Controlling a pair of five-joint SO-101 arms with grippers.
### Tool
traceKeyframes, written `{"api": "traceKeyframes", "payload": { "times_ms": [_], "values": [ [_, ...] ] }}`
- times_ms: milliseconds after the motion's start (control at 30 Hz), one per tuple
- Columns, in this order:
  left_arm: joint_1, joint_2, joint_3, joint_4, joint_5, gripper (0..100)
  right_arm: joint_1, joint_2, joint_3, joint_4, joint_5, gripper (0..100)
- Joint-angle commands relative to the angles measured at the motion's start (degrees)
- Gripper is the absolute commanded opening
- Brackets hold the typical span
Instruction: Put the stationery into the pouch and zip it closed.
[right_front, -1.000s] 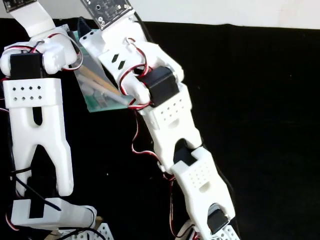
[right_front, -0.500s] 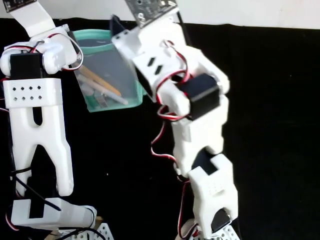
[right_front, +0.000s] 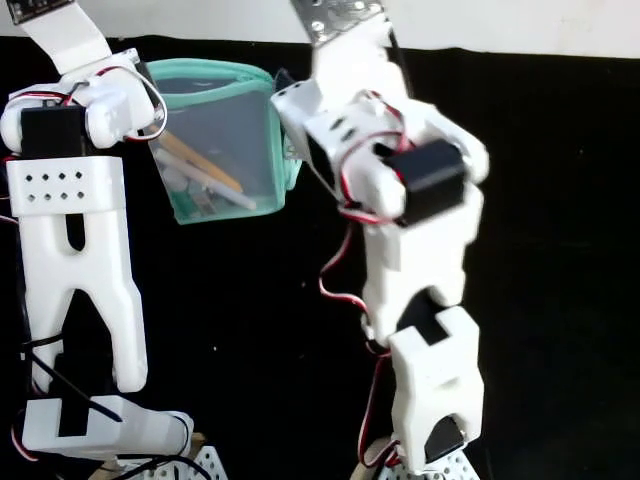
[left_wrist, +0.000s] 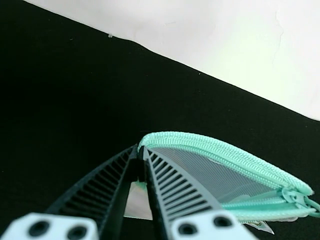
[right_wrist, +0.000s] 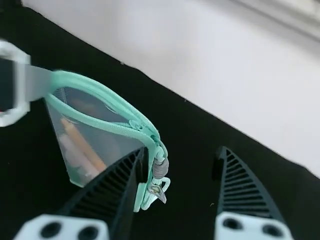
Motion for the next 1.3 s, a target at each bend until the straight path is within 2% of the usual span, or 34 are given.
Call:
{"api": "traceKeyframes", "payload": {
  "times_ms": [0,167,567,1000,1100,1267],
  "values": [
    [1.63,5.93,1.71,0.97,0.18,1,0.66,2.15,5.41,0.57,-0.35,21.0],
    [1.63,5.93,1.71,0.97,0.18,1,1.45,6.02,10.24,0.57,-0.35,21.0],
    [1.63,5.93,1.71,0.97,0.18,1,6.55,6.81,10.68,0.66,-0.18,21.0],
    [1.63,5.93,1.71,0.97,0.18,1,6.29,6.20,11.91,0.84,-0.44,21.0],
    [1.63,5.93,1.71,0.97,0.18,1,5.93,1.63,20.09,0.84,-0.88,21.0],
    [1.63,6.02,1.71,0.97,0.18,1,4.00,-12.26,43.65,0.57,-2.90,21.2]
  ]
}}
